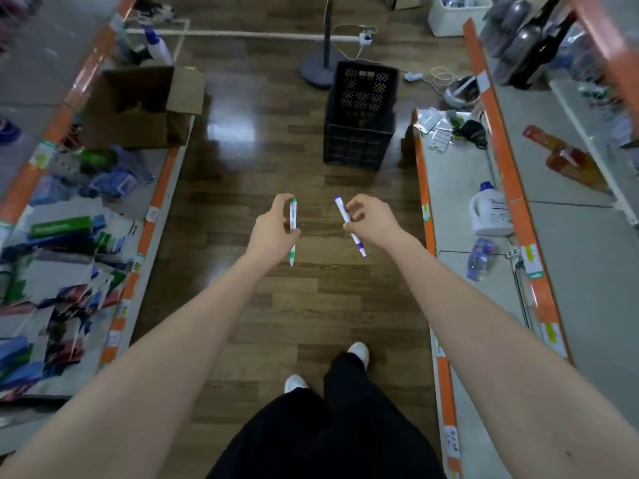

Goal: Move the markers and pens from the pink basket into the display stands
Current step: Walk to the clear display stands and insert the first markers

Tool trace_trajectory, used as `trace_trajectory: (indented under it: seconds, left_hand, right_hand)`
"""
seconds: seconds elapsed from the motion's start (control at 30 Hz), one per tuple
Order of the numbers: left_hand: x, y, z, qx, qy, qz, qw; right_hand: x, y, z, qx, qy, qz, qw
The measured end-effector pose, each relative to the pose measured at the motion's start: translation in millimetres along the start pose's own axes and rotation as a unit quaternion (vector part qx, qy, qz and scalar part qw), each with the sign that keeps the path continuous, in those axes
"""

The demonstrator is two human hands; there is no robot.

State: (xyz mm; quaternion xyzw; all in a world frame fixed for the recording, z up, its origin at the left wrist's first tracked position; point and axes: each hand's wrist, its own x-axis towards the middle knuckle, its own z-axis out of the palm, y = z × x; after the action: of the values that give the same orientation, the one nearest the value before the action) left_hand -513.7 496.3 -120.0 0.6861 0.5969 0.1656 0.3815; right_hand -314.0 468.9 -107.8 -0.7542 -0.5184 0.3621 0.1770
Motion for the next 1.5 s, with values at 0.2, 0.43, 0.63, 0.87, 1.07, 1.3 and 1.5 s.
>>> trace_trajectory:
  seconds: [0.2,0.43,0.63,0.87,1.07,1.3,1.5]
  left_hand:
    - [45,2,-11,-0.008,0.025,-0.028,0.999]
    - [112,17,-19,-0.035,0.077,-0.087,0.993]
    - [158,21,-30,-0.059,0.136,-0.122,0.981]
    - [193,4,-50,-0.07,0.148,-0.177,0.971]
    - [231,-22,-77,-0.085,0.175,-0.2,0.96]
    - [268,-63,-158,-0.085,0.237,-0.223,0.942]
    - [274,-98,-218,-0.098,0.316,-0.263,0.906]
  right_hand:
    - [71,-26,-13,-0.011,-0.032,-0.029,0.999]
    - [158,-46,-21,-0.041,-0.084,-0.073,0.993]
    - [219,-68,-32,-0.066,-0.119,-0.109,0.985]
    - [269,-94,-13,-0.087,-0.168,-0.128,0.974]
    - [320,-142,15,-0.11,-0.203,-0.151,0.961]
    - [375,-246,67,-0.134,-0.255,-0.222,0.931]
    - [392,-330,118,-0.112,-0.305,-0.28,0.903]
